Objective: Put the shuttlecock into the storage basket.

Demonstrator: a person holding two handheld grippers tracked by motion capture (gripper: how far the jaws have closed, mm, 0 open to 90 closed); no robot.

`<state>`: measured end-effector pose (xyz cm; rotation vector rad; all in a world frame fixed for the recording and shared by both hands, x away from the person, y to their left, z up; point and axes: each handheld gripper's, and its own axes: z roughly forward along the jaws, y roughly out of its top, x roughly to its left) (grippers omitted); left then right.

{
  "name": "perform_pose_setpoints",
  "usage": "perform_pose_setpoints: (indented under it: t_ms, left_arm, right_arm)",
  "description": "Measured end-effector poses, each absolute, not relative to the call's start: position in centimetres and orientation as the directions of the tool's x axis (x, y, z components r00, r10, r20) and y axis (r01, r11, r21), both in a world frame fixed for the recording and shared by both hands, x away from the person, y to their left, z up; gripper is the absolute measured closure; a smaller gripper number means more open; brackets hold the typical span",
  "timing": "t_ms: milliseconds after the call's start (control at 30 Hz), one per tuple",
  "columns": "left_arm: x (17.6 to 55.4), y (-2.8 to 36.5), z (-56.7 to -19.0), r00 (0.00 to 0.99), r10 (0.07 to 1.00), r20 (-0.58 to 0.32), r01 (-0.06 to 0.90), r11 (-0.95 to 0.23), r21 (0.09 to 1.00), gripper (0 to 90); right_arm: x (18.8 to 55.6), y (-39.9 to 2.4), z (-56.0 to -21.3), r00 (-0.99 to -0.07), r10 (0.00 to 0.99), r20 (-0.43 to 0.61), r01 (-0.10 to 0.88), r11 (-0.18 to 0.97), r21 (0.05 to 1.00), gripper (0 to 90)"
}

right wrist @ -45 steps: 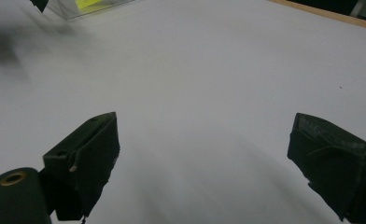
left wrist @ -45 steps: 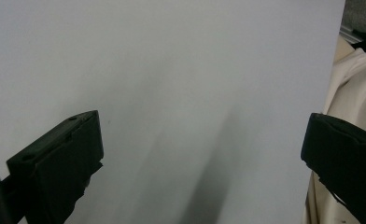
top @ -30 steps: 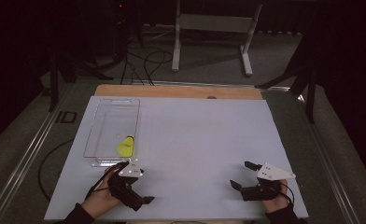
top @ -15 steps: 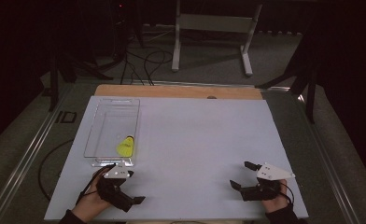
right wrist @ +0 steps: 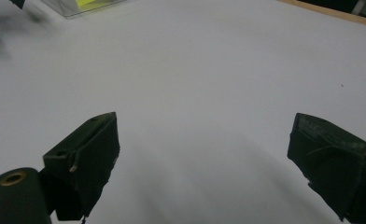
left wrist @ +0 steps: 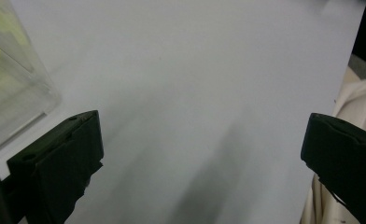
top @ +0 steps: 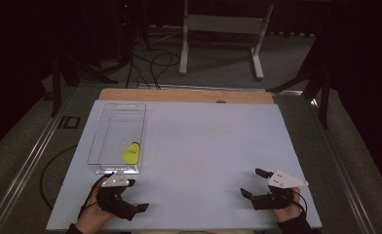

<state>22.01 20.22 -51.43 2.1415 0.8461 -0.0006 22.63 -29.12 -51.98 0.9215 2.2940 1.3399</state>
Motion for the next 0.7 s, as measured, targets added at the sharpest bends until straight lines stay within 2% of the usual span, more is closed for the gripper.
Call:
perform_pose_setpoints:
  t_ms: [300, 700]
  left_arm:
    - [22.4, 20.9, -52.1, 0.745, 0.601, -0.290, 0.579, -0.366, 0.729, 0.0]
    - [22.4, 20.9, -52.5, 0.743, 0.608, -0.279, 0.580, -0.379, 0.721, 0.0]
  right_arm:
    - [22.6, -29.0, -52.1, -0.743, 0.668, 0.040, 0.365, 0.355, 0.861, 9.3]
    - [22.7, -29.0, -52.2, -0.745, 0.666, 0.039, 0.368, 0.361, 0.857, 9.3]
